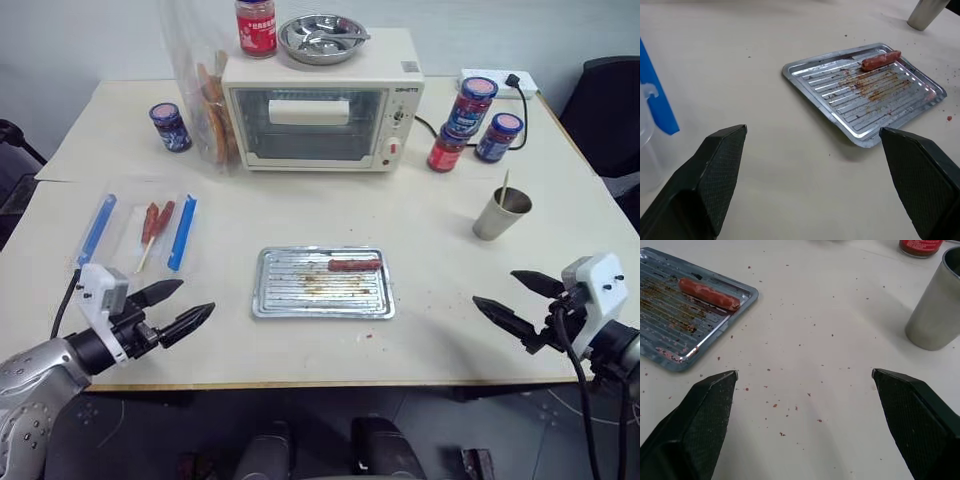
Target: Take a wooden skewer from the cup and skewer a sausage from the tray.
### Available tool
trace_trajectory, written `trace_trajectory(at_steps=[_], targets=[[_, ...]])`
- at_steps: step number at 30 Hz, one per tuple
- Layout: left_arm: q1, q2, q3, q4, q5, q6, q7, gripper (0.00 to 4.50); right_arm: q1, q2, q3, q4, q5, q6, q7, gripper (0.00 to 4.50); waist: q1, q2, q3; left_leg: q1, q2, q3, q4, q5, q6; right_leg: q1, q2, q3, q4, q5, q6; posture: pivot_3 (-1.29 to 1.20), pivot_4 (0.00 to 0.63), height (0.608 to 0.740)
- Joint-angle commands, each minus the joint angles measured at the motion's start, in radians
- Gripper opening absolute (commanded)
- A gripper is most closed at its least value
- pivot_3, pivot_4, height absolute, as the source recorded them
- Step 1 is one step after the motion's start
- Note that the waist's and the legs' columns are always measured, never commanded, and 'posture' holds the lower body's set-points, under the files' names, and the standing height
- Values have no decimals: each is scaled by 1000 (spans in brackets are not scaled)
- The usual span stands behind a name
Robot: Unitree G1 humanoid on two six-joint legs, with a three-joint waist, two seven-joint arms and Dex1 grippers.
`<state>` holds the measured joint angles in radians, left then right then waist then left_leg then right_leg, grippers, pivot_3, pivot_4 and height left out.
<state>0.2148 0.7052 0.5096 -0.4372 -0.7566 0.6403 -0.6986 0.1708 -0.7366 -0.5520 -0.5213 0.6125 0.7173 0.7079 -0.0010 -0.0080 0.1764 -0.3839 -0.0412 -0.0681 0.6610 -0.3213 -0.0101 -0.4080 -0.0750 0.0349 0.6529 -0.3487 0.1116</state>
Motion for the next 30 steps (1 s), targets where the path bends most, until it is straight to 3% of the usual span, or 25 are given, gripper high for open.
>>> trace_trajectory(at_steps=[1, 16, 20, 26, 30], targets=[[7, 5, 13, -13, 13, -34, -18, 4483, -19, -22, 14, 6, -10, -34, 11, 4500, 0, 0, 0, 0, 0, 0, 0, 0, 0, 0, 0, 0, 0, 0, 0, 0, 150, 740], [-7, -4, -7, -36, -8, 2, 4, 4483, -41, -13, 23, 3, -9, 7, -49, 4500, 0, 0, 0, 0, 0, 0, 0, 0, 0, 0, 0, 0, 0, 0, 0, 0, 150, 740], [-76, 8, -33, -34, -100, 63, -26, 4483, -72, 1, -6, -12, 44, 40, -82, 4500, 0, 0, 0, 0, 0, 0, 0, 0, 0, 0, 0, 0, 0, 0, 0, 0, 150, 740], [-311, 69, -151, 3, -239, 175, -145, 4483, -241, -15, -18, 33, 119, 110, -161, 4500, 0, 0, 0, 0, 0, -1, 2, 0, -1, 0, 0, -1, 2, 0, 0, 0, 150, 740], [-550, 74, -288, 79, -238, 219, -216, 4483, -432, -26, 65, 155, 53, 115, -243, 4500, -2, 0, 0, -1, -1, -1, 3, 1, -1, -1, 0, -1, 4, 0, 0, 0, 150, 740]])
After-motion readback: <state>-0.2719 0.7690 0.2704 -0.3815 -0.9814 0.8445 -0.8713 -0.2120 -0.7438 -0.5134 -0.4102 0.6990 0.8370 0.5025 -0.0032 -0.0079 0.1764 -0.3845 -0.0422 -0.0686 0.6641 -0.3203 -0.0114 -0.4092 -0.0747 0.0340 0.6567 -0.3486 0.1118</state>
